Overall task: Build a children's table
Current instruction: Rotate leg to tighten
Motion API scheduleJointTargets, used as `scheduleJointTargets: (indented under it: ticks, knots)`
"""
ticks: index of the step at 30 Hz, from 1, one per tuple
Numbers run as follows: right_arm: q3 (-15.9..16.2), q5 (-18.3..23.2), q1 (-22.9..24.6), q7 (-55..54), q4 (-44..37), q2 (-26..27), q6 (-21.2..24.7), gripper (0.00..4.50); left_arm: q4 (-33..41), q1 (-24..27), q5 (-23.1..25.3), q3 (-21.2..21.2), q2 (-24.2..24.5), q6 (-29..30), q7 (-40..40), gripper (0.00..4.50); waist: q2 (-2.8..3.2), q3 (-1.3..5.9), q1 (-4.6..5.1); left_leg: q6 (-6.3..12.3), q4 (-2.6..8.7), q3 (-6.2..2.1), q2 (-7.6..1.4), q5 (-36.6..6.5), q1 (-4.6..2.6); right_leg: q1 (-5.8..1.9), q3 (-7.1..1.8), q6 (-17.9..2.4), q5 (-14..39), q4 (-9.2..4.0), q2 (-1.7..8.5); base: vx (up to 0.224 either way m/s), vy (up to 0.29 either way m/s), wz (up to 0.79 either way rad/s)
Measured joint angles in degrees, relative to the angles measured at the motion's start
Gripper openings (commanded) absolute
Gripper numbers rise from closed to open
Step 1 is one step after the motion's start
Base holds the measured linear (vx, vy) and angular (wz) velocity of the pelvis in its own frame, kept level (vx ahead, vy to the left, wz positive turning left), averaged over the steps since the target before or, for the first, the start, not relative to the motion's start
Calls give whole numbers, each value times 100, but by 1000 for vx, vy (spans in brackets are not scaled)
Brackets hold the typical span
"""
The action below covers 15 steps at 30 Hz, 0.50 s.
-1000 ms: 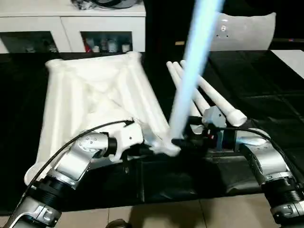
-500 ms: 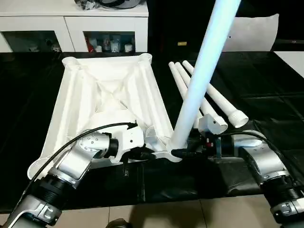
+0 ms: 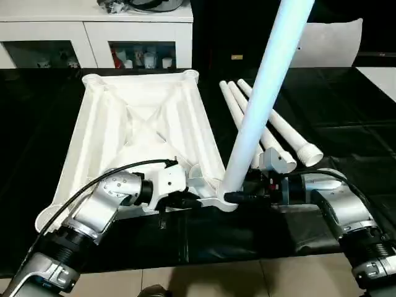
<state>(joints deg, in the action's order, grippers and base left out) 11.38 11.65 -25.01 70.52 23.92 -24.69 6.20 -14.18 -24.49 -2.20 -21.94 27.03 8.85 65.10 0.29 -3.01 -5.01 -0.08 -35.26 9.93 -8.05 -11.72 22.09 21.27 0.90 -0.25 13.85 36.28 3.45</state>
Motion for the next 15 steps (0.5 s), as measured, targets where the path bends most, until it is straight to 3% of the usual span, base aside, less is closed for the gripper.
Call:
scheduleJointTargets:
  ticks: [4, 11, 15]
  knots:
    - [-83, -3, 19, -444, -103, 254, 389, 252, 98, 27, -34, 151, -122, 496, -266, 0, -3, 2, 27, -20, -1, 0, -1, 5, -6, 1, -1, -11, -6, 13, 0, 0, 0, 0]
    - [-424, -238, -2, -2175, -207, 976, 1014, 252, 398, 115, -10, 577, -851, 1841, -1545, 0, 2, 0, 245, -50, 3, 1, -1, 22, -8, 7, -5, -45, -28, 17, -3, 0, 0, 0]
    - [-554, -503, -145, -3201, -153, 1430, 1192, 252, 522, 117, 158, 709, -1345, 2327, -2359, 0, 12, 4, 302, -51, 13, 1, -1, 23, -8, 9, -5, -45, -28, 9, -4, 0, 0, 0]
